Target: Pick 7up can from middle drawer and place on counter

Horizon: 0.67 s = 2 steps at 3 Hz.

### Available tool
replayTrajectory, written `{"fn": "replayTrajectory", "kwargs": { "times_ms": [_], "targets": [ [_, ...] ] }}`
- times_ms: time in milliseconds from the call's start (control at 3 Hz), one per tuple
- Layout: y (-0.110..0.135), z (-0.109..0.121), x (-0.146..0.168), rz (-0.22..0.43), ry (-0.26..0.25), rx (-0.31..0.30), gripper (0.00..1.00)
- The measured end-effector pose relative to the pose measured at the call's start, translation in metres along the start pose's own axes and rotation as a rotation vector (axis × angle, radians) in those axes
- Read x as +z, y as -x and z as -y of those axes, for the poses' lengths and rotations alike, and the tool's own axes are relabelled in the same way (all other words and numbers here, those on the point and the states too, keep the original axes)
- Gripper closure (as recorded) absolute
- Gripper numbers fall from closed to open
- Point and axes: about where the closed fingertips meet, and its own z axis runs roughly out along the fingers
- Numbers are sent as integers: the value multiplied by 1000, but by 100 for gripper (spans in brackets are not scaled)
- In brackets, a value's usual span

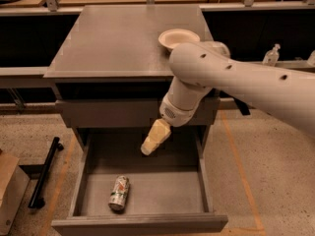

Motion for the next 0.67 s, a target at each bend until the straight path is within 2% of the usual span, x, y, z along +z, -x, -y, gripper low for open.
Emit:
{"fn": "replayTrajectory", "kwargs": {
  "times_ms": [333, 667],
  "targets": [
    [3, -2, 3, -3, -2, 20, 0],
    [2, 0, 7, 24, 28, 60, 0]
  ]
}}
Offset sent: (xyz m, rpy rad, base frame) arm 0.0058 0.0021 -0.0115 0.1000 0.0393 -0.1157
